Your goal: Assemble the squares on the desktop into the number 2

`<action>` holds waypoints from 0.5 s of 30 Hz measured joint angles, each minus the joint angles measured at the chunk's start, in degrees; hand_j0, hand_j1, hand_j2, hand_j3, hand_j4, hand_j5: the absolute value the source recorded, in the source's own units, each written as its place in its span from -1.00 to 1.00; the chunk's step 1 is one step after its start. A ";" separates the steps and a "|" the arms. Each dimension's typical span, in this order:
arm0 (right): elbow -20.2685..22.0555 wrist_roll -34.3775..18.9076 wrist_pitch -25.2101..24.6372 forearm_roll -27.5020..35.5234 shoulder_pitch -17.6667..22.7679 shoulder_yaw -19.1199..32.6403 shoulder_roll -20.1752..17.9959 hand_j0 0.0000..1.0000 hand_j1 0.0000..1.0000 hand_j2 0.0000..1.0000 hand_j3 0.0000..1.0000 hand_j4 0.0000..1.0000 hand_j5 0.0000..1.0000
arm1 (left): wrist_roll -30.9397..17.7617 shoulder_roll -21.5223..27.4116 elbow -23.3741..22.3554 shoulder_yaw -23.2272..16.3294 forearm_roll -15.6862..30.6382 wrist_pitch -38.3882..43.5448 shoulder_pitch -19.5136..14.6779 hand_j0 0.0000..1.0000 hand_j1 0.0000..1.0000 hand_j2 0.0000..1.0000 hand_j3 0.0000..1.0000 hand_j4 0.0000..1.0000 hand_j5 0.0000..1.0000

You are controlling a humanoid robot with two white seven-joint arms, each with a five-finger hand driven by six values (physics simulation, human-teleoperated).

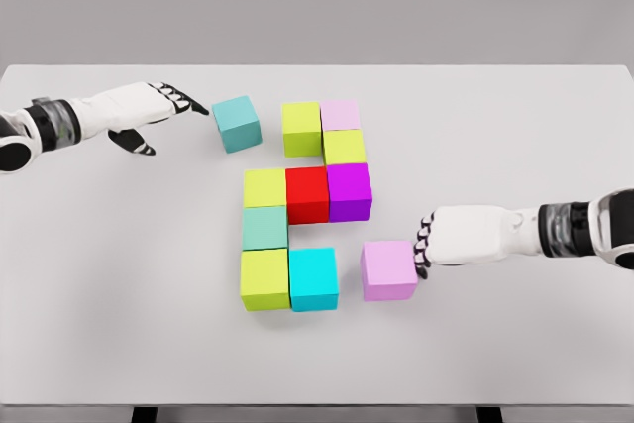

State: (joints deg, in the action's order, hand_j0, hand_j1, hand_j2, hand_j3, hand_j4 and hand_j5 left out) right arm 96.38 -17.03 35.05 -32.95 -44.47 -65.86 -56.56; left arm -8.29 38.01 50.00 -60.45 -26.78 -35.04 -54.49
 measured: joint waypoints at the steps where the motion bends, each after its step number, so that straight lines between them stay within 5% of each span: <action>1: 0.06 -0.01 0.01 -0.01 0.00 -0.01 0.05 -0.03 -0.03 -0.03 -0.03 -0.03 -0.03 | 0.00 -0.28 -0.23 -0.01 0.01 0.00 -0.18 0.88 0.88 0.88 0.88 0.88 0.88; 15: 0.18 -0.01 -0.05 -0.06 0.35 0.09 -0.06 -0.03 -0.03 -0.03 -0.03 -0.03 -0.03 | 0.00 -2.02 -1.26 -0.06 0.00 0.00 -0.79 0.98 0.98 0.98 0.98 0.98 0.98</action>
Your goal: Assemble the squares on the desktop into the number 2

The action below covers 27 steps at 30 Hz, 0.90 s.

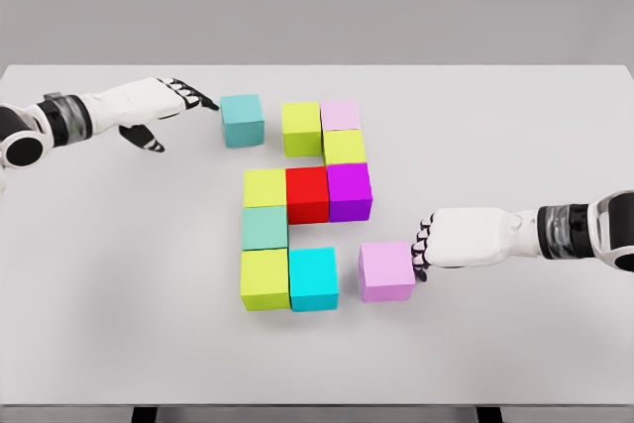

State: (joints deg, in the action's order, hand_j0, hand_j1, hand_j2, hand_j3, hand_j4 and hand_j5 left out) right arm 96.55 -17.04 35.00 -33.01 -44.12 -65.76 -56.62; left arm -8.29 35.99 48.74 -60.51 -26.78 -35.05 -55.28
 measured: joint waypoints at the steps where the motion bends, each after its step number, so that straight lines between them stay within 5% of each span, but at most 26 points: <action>1: -0.01 0.05 -0.04 -0.12 0.09 0.02 0.01 -0.03 -0.03 -0.03 -0.03 -0.03 -0.03 | 0.00 -0.14 -0.09 0.01 0.01 0.00 -0.26 0.99 0.99 0.99 0.99 0.99 0.99; 27: 2.42 -0.20 0.07 0.76 0.70 -0.08 0.92 -0.03 -0.03 -0.03 -0.03 -0.03 -0.03 | 0.00 -2.47 -6.60 0.06 -0.34 0.00 -2.02 1.00 1.00 1.00 1.00 1.00 1.00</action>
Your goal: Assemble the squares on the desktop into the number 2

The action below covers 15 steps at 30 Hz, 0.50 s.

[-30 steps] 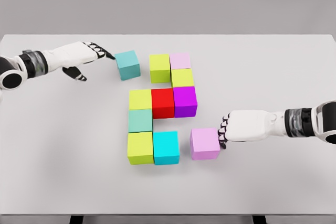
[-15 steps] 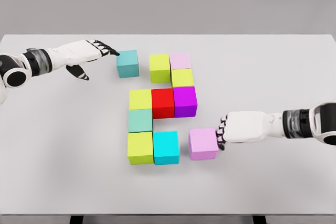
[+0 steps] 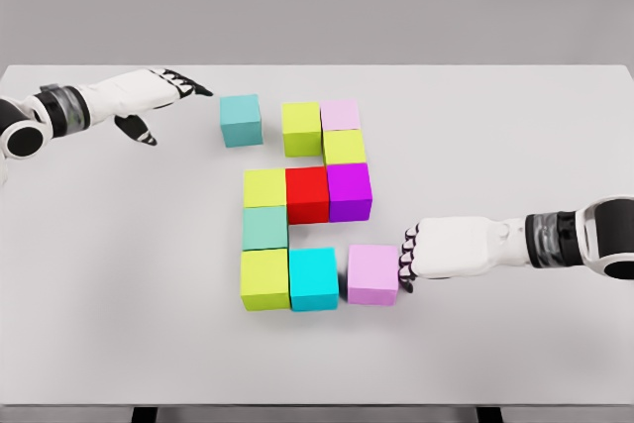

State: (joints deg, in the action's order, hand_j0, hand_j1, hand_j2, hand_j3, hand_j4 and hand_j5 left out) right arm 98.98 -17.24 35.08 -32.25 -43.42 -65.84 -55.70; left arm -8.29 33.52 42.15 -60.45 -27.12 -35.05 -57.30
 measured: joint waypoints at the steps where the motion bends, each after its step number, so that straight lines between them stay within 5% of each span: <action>1: -0.03 0.00 0.00 -0.01 0.00 0.02 0.00 -0.03 -0.03 -0.03 -0.03 -0.03 -0.03 | 0.00 -0.09 -0.32 0.02 -0.02 0.00 -0.17 1.00 1.00 1.00 1.00 1.00 1.00; 15: -1.53 -0.05 0.01 -0.47 0.00 0.53 0.67 -0.03 -0.03 -0.03 -0.03 -0.03 -0.03 | 0.00 -1.74 -2.51 -0.17 -1.32 0.00 0.00 1.00 1.00 1.00 1.00 1.00 1.00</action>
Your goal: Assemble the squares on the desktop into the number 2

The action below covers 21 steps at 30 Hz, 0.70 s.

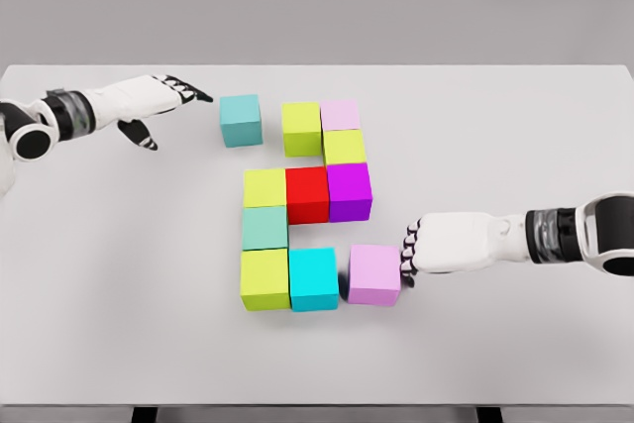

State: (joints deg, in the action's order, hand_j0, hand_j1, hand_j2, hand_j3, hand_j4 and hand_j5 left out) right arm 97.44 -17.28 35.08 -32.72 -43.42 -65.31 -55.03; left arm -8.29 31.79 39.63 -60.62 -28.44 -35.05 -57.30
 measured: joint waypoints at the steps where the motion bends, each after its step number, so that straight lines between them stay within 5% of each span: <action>1: -0.17 -0.03 0.01 0.09 0.00 0.01 0.12 -0.03 -0.03 -0.03 -0.03 -0.03 -0.03 | 0.00 -0.05 0.13 -0.01 -0.05 0.00 0.09 1.00 1.00 1.00 1.00 1.00 1.00; 21: -0.78 -0.98 -0.11 -0.41 0.00 0.22 2.06 -0.03 -0.03 -0.03 -0.03 -0.03 -0.03 | -0.23 -0.15 3.39 -0.09 -0.17 0.00 0.79 1.00 1.00 1.00 1.00 1.00 1.00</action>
State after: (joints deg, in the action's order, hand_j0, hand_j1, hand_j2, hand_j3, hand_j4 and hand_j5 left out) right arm 96.66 -18.26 34.98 -33.12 -43.42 -65.09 -52.98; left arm -8.52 31.64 43.02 -60.71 -28.62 -35.05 -56.51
